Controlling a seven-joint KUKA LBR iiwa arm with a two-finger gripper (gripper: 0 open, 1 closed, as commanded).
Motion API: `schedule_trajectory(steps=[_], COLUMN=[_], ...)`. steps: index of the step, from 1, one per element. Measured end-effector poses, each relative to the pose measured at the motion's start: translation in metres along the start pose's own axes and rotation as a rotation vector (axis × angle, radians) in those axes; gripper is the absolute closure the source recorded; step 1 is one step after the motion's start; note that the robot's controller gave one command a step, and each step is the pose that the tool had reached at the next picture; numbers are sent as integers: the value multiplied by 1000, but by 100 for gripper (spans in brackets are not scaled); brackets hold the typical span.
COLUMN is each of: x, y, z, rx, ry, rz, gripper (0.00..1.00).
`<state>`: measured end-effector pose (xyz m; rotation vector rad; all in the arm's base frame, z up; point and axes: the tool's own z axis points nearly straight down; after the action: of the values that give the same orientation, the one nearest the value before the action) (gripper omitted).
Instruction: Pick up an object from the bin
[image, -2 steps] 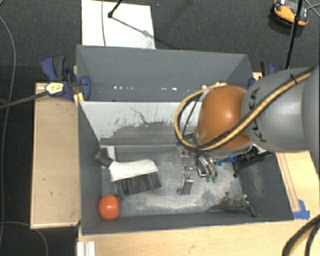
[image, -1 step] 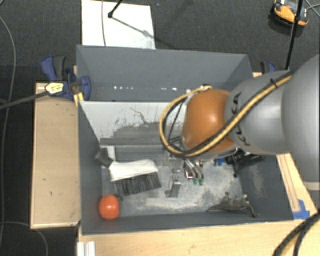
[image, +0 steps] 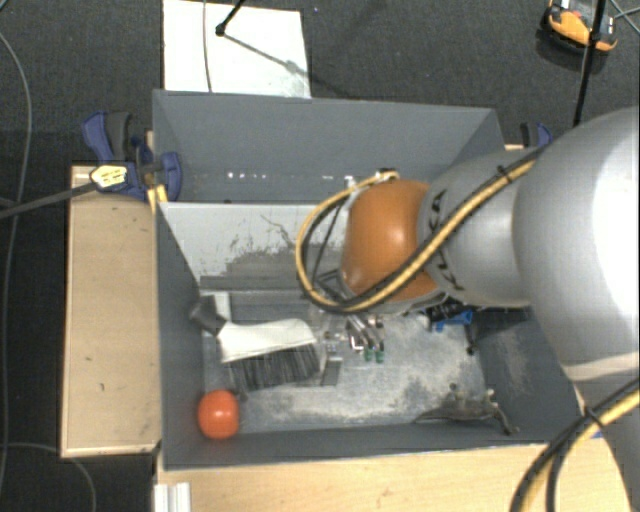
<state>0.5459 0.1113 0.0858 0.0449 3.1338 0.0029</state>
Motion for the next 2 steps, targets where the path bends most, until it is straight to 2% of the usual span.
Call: schedule_trajectory(steps=[1, 2], x=[-16, 7], y=[14, 47], z=[16, 13], rx=[6, 2], ry=[10, -7], rz=[-118, -221], gripper=[0, 0])
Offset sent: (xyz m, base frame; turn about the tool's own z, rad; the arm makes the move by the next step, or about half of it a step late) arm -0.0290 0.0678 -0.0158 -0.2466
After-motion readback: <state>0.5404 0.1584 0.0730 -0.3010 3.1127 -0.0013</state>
